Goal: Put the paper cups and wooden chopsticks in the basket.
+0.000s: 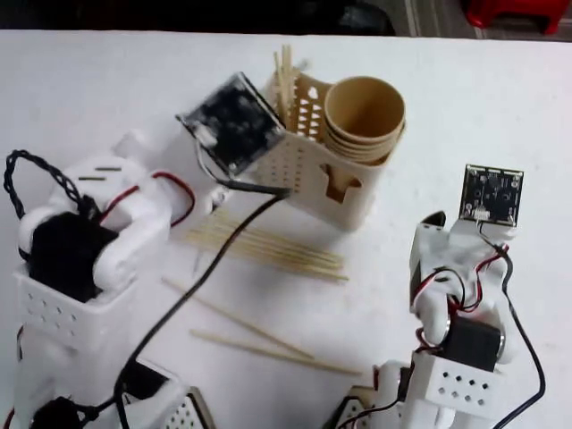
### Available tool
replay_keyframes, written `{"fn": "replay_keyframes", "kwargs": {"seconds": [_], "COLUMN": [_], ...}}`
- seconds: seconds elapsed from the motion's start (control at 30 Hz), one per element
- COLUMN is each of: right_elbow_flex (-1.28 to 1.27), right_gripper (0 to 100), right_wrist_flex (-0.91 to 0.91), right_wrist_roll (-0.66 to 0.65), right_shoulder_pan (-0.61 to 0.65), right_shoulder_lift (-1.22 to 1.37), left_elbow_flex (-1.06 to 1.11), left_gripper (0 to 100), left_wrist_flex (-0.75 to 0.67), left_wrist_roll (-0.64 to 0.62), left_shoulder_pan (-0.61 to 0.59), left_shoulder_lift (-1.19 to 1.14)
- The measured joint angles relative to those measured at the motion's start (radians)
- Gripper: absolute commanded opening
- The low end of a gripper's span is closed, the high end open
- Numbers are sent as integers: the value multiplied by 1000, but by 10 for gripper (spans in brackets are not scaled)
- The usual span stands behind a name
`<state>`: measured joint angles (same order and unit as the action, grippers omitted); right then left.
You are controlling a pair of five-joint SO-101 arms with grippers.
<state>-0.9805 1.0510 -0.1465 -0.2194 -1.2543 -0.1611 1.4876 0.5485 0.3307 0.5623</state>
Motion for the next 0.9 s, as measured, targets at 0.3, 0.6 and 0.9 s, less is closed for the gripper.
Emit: {"fn": "replay_keyframes", "kwargs": {"seconds": [0.3, 0.6, 0.9], "right_elbow_flex": [0, 0, 0], "right_gripper": [141, 141, 141], "right_wrist_flex": [0, 0, 0], "right_wrist_roll": [0, 0, 0], "right_shoulder_pan": [0, 0, 0], "right_shoulder_lift": [0, 0, 0], "left_elbow_flex": [0, 46, 55], "left_gripper": [21, 21, 21], "left_wrist_flex": [-328, -585, -736], "left_wrist_roll": [-215, -258, -258], "left_shoulder_pan": [0, 92, 104], "left_shoulder_lift": [0, 0, 0]}}
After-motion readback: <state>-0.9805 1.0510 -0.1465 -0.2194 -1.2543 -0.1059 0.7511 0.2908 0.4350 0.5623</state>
